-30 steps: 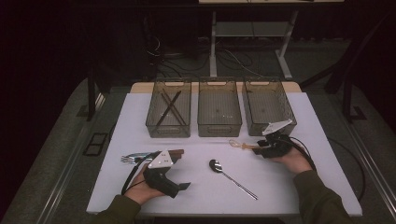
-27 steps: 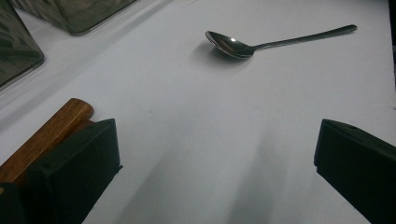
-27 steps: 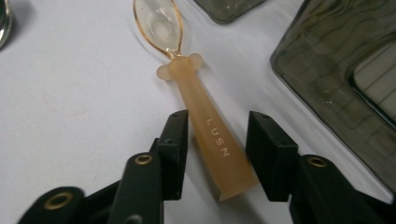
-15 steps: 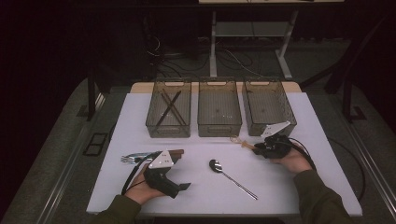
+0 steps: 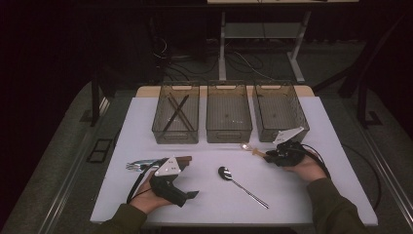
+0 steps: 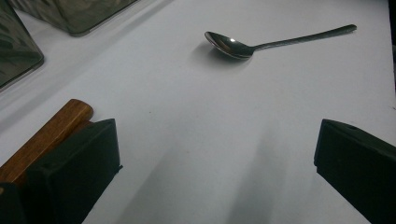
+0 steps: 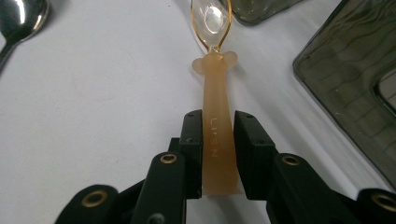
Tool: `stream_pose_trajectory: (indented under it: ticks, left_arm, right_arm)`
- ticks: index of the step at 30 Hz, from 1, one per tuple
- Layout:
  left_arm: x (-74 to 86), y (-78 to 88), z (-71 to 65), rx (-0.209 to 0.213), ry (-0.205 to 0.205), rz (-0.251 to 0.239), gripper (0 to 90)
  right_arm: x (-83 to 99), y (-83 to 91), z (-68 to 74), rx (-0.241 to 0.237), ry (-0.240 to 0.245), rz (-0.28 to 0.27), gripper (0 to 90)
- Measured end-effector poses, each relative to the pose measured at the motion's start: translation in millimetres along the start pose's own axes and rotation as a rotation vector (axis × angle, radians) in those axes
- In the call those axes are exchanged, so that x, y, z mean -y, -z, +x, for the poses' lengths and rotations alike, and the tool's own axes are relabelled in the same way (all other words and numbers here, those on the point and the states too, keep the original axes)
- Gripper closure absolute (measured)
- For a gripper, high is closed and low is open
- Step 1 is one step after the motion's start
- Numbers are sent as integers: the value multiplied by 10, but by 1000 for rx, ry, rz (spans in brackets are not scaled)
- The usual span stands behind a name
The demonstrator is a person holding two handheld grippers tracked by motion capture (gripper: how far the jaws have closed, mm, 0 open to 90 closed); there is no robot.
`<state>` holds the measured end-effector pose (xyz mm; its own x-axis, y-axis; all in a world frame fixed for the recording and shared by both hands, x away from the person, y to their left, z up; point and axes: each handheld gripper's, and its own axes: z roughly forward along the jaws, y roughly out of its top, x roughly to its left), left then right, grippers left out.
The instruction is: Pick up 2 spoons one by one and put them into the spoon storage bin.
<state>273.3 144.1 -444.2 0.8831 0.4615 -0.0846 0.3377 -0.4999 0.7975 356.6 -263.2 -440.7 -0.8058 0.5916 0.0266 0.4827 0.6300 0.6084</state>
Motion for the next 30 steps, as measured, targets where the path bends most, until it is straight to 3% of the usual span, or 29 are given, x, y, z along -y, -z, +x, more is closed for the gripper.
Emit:
stream_pose_trajectory:
  ticks: [7,20,30]
  left_arm:
    - [-1,3,0,0,0,-2,0]
    - [-3,3,0,0,0,-2,0]
    - [-3,6,1,3,1,-4,0]
  right_arm:
    - [-4,82,-9,-41,-52,-33,736]
    - [-67,243,45,-77,-64,-95,736]
    - [-112,361,60,-99,-86,-173,736]
